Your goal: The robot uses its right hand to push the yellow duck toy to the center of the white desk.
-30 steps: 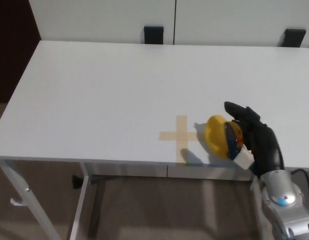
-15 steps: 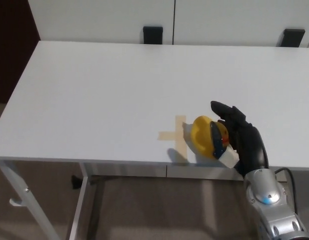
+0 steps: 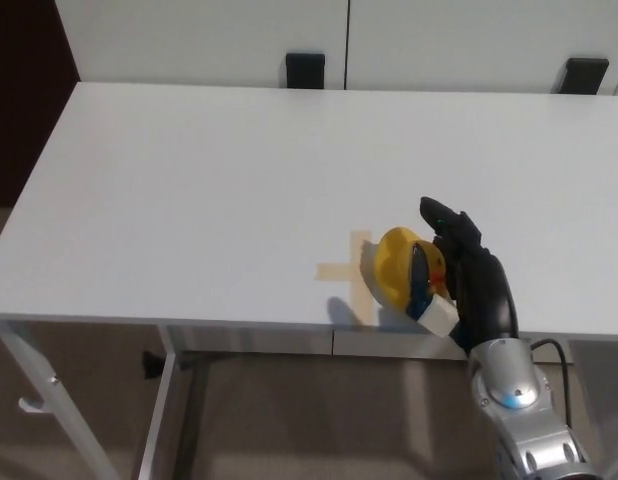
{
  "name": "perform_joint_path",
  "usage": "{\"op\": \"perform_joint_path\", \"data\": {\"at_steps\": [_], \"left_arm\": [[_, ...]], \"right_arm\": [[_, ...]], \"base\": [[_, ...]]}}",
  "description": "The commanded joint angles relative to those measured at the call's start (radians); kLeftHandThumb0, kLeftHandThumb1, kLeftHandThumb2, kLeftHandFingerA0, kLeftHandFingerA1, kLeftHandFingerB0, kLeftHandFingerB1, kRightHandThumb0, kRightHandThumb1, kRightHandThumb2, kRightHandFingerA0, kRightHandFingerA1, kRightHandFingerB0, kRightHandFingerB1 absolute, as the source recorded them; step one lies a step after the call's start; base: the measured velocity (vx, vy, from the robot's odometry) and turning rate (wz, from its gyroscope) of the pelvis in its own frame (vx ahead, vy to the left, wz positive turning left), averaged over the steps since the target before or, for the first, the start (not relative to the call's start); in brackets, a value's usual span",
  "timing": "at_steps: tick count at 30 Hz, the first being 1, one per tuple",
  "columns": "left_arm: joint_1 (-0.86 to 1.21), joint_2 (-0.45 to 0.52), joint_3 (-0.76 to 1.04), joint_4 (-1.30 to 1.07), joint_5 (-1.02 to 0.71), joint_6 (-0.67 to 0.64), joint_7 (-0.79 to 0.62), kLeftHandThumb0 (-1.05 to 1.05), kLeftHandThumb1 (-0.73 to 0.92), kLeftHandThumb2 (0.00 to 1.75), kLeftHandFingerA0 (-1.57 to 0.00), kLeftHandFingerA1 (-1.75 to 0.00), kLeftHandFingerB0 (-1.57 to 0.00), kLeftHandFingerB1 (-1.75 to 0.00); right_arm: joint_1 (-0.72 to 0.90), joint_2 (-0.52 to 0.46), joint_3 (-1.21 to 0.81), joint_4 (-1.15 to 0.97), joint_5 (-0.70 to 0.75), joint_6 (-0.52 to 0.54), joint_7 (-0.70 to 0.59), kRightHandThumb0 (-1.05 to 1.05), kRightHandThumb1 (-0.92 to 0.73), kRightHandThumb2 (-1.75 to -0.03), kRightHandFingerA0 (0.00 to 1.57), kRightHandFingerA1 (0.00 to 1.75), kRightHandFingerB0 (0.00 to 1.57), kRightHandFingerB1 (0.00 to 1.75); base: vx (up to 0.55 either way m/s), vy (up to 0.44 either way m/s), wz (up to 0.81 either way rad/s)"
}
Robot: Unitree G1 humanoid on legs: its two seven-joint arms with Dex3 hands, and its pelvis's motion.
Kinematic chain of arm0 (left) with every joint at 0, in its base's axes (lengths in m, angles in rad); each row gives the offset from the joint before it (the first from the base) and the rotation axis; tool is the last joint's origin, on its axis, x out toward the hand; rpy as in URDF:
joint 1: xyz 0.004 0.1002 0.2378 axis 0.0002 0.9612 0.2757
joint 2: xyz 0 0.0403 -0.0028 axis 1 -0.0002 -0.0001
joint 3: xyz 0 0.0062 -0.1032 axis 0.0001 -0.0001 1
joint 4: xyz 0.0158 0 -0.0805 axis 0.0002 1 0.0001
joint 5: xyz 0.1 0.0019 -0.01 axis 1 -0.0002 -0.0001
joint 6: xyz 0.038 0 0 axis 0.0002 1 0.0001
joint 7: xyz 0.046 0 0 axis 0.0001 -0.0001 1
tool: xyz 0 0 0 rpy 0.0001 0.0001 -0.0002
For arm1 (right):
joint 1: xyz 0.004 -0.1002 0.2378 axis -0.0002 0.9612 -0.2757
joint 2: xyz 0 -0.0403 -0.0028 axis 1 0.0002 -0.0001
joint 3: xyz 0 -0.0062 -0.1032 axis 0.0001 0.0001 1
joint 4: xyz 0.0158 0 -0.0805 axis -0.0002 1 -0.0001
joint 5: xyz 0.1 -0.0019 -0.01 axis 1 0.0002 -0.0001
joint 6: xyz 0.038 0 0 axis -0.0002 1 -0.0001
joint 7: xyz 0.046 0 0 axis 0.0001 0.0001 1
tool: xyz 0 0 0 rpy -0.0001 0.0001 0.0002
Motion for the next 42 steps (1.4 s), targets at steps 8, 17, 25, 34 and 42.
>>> {"op": "perform_joint_path", "data": {"at_steps": [8, 17, 25, 34, 42], "left_arm": [[0.005, 0.005, -0.003, 0.000, 0.001, 0.003, -0.006, -0.25, 0.50, 0.90, -0.68, -1.06, -0.77, -0.82], [0.003, 0.003, -0.003, 0.002, -0.001, 0.009, -0.010, -0.26, 0.49, 0.89, -0.66, -1.06, -0.78, -0.86], [0.000, 0.003, -0.020, 0.003, 0.013, -0.001, -0.007, -0.23, 0.50, 0.91, -0.67, -1.03, -0.78, -0.83], [0.002, 0.005, -0.031, 0.000, 0.014, -0.002, -0.010, -0.24, 0.52, 0.90, -0.64, -0.94, -0.78, -0.83], [0.011, 0.001, -0.031, -0.001, 0.008, -0.005, -0.016, -0.28, 0.53, 0.81, -0.65, -0.95, -0.75, -0.83]], "right_arm": [[-0.026, 0.054, 0.040, 0.011, -0.013, 0.073, 0.025, -0.91, -0.79, -1.20, 0.01, 0.28, 0.09, 0.34], [-0.032, 0.063, 0.070, 0.010, -0.024, 0.097, 0.034, -0.93, -0.81, -1.21, 0.03, 0.26, 0.10, 0.31], [-0.031, 0.057, 0.071, 0.010, -0.020, 0.091, 0.043, -0.92, -0.92, -0.75, 0.00, 0.38, 0.07, 0.33], [-0.019, 0.047, 0.073, -0.002, -0.032, 0.089, 0.039, -0.92, -0.92, -0.76, 0.00, 0.38, 0.05, 0.34], [0.005, -0.045, 0.108, -0.004, -0.179, 0.036, -0.147, -1.04, -0.92, -0.78, 0.00, 0.00, 0.00, 0.00]], "base": [[0.00, 0.000, 0.00], [0.00, 0.000, 0.00], [0.00, 0.000, 0.00], [0.00, 0.000, 0.00], [0.00, 0.000, 0.00]]}}
